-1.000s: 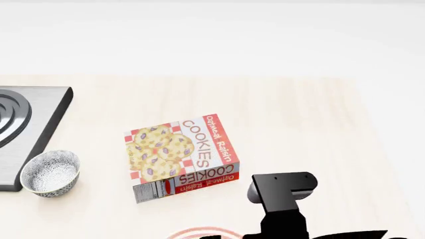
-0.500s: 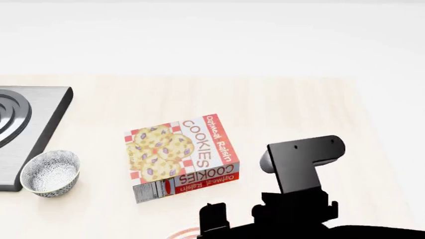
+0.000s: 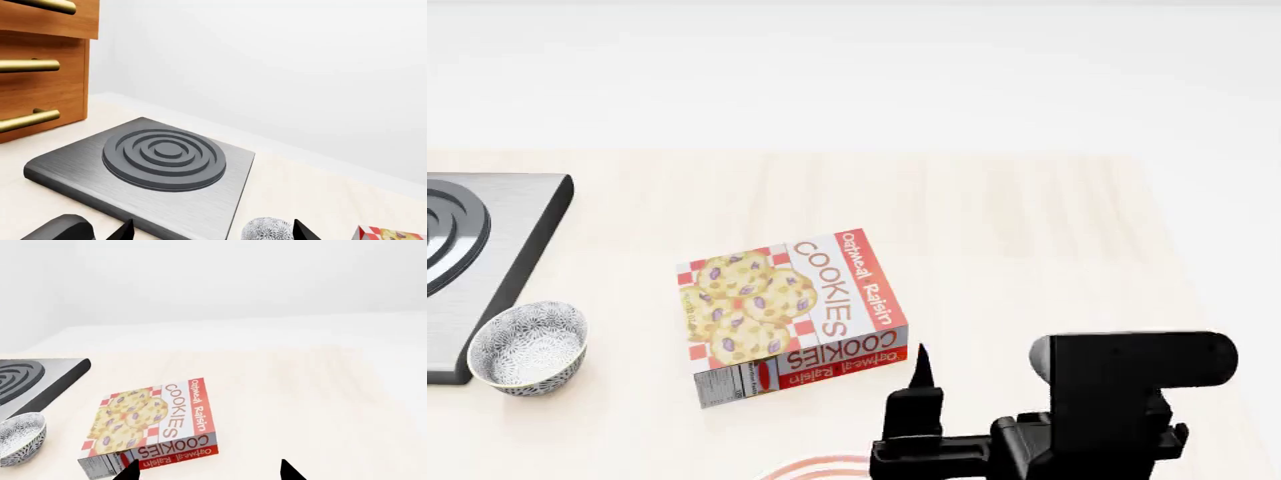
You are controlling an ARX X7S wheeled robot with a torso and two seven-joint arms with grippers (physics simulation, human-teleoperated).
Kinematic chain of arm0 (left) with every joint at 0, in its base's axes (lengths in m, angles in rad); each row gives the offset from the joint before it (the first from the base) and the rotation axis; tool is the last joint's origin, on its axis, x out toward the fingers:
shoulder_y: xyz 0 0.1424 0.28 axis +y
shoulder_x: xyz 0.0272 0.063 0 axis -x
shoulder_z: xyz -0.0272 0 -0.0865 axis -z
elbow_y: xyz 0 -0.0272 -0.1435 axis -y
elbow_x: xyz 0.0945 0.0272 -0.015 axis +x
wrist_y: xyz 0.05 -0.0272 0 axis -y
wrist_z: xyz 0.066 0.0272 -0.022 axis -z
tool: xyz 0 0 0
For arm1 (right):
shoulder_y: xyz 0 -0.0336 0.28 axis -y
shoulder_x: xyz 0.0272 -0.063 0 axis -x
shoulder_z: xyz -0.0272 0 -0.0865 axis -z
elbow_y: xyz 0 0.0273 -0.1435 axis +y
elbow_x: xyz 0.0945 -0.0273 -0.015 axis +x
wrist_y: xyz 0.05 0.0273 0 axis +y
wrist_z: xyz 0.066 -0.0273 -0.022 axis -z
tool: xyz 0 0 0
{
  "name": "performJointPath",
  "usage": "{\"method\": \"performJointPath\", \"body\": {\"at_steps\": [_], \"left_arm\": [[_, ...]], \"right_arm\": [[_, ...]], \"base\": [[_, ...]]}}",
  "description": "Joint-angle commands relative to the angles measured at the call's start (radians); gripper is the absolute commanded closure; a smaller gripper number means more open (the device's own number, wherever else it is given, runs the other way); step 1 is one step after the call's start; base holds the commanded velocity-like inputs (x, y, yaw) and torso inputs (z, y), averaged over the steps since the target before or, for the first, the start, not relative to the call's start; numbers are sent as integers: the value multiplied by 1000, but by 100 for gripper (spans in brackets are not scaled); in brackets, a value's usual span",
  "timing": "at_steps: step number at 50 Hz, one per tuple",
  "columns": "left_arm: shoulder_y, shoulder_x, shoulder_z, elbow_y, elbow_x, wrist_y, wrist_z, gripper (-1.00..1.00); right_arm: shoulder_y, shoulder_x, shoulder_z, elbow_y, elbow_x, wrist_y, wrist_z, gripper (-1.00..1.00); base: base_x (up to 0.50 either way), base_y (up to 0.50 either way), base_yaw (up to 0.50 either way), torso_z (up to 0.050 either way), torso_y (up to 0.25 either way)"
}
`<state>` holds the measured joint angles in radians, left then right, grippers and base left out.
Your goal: Pick the akita bowl next to the plate and place it on the plate.
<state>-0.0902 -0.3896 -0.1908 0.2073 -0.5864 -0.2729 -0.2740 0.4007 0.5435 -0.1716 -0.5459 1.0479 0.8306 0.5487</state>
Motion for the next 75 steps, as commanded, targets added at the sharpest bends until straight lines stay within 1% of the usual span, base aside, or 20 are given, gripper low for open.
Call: {"method": "performJointPath", "body": {"at_steps": [1, 3, 6, 8, 9, 10, 12, 14, 17, 20, 22, 34, 50, 56, 75], "left_arm": [[1, -1, 2, -3, 0, 4, 0, -100], [1, -2, 2, 1, -1, 1, -2, -100], [2, -3, 2, 3, -3, -1, -4, -100], [3, -3, 3, 4, -2, 1, -4, -100], [4, -4, 3, 6, -3, -1, -5, -100], [3, -4, 4, 6, -2, 0, -5, -100], [2, -5, 3, 7, -3, -2, -6, -100], [3, -5, 5, 9, -3, -3, -7, -100], [6, -6, 4, 16, -5, -5, -11, -100], [8, -8, 3, 24, -8, -10, -14, -100], [7, -8, 4, 22, -7, -8, -14, -100], [8, -9, 9, 25, 1, -1, -17, -100], [20, -11, 9, 31, 5, 28, -1, -100], [20, -14, 7, 42, -2, 29, 0, -100], [25, -29, -10, 94, -30, 9, -19, -100]], "right_arm": [[-169, -34, -6, 11, -257, -249, -72, -100], [-202, -42, -6, 26, -302, -305, -84, -100], [-219, -42, -11, 38, -304, -313, -95, -100], [-236, -51, -9, 53, -339, -345, -89, -100], [-246, -59, -7, 56, -365, -374, -84, -100], [-270, -84, 13, 68, -395, -447, -85, -100], [-291, -97, 14, 88, -449, -505, -82, -100], [-294, -99, 19, 94, -433, -500, -82, -100], [-307, -108, 27, 117, -460, -528, -71, -100], [-322, -117, 33, 142, -478, -562, -74, -100], [-333, -133, 30, 178, -538, -633, -77, -100], [-385, -155, 60, 250, -592, -747, -69, -100], [-413, -141, 115, 228, -608, -774, -20, -100], [-421, -128, 150, 176, -571, -736, 16, -100], [-441, -97, 188, 82, -558, -695, 72, -100]], "base": [[0, 0, 0, 0, 0], [0, 0, 0, 0, 0], [0, 0, 0, 0, 0], [0, 0, 0, 0, 0], [0, 0, 0, 0, 0], [0, 0, 0, 0, 0], [0, 0, 0, 0, 0], [0, 0, 0, 0, 0], [0, 0, 0, 0, 0], [0, 0, 0, 0, 0], [0, 0, 0, 0, 0], [0, 0, 0, 0, 0], [0, 0, 0, 0, 0], [0, 0, 0, 0, 0], [0, 0, 0, 0, 0]]}}
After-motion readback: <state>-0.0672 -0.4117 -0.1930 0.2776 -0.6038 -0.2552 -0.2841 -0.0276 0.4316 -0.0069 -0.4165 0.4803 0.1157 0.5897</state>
